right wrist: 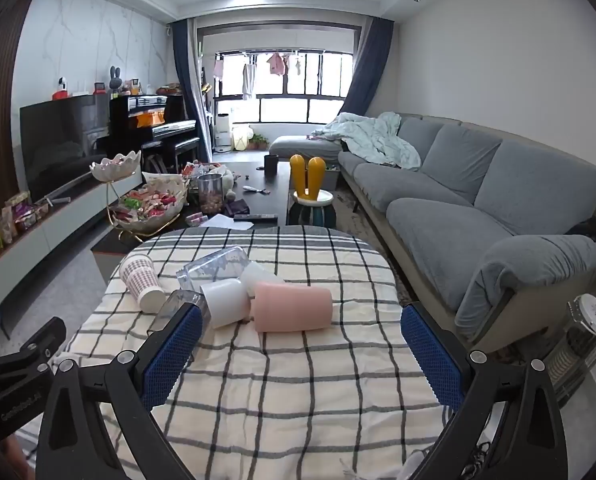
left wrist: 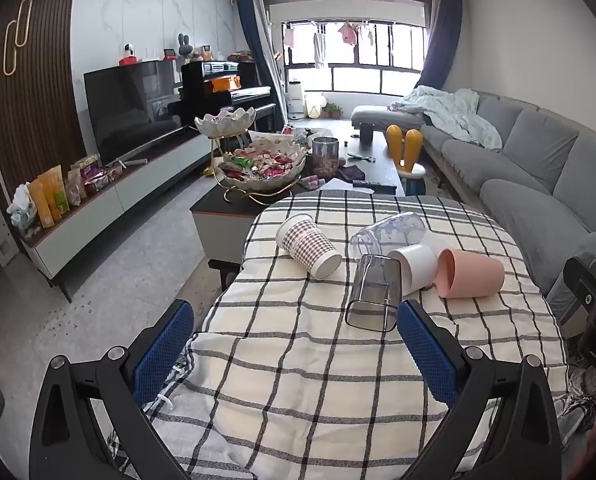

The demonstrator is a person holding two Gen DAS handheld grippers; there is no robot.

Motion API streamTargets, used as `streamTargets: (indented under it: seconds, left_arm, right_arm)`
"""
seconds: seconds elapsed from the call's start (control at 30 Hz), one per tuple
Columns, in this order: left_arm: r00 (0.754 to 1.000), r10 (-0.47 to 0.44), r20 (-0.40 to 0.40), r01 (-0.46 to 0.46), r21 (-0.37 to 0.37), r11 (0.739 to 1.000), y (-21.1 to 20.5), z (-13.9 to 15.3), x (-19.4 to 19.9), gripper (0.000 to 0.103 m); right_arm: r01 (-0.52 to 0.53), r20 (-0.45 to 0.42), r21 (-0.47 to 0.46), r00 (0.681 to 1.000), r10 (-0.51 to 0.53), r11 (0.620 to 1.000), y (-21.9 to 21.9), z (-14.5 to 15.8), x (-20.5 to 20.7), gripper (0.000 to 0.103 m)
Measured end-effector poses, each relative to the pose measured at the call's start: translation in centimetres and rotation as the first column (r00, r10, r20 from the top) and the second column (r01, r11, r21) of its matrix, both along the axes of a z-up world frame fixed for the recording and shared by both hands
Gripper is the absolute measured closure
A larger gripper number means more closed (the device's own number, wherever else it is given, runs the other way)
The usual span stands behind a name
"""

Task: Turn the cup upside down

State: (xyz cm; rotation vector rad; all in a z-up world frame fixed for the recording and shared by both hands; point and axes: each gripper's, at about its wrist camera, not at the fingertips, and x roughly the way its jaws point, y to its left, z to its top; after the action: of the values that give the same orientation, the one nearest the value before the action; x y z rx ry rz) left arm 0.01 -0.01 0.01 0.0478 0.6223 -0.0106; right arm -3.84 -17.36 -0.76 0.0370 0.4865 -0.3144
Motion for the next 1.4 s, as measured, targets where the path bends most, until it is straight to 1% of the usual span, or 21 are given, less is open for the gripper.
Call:
streamTargets:
  seconds: [0.33, 0.53, 1.4]
  left_arm:
    - [1.0, -0.007, 0.013, 0.007, -0.016, 1.0, 0.5, 0.3, -0.23, 0.0]
    - [1.0, -0.009, 0.015, 0.009, -0.008, 1.0, -0.02, -0.09, -0.11, 0.0]
    - [1.0, -0.011, 0.014, 0.011, -0.007, 1.0, -0.15, 0.1, -0.11, 0.0]
  right_arm:
    - [0.001, 0.01, 0.004, 1.0, -0.001, 1.0, -0.19, 0.06, -0.06, 0.003]
    - [0.0, 0.01, 0.007, 1.0, 0.0, 1.0, -0.31, 0.11, -0.06, 0.003]
    - [0.001, 0.008, 0.008, 1.0, -0.001, 1.0, -0.6, 0.12, -0.1, 0.003]
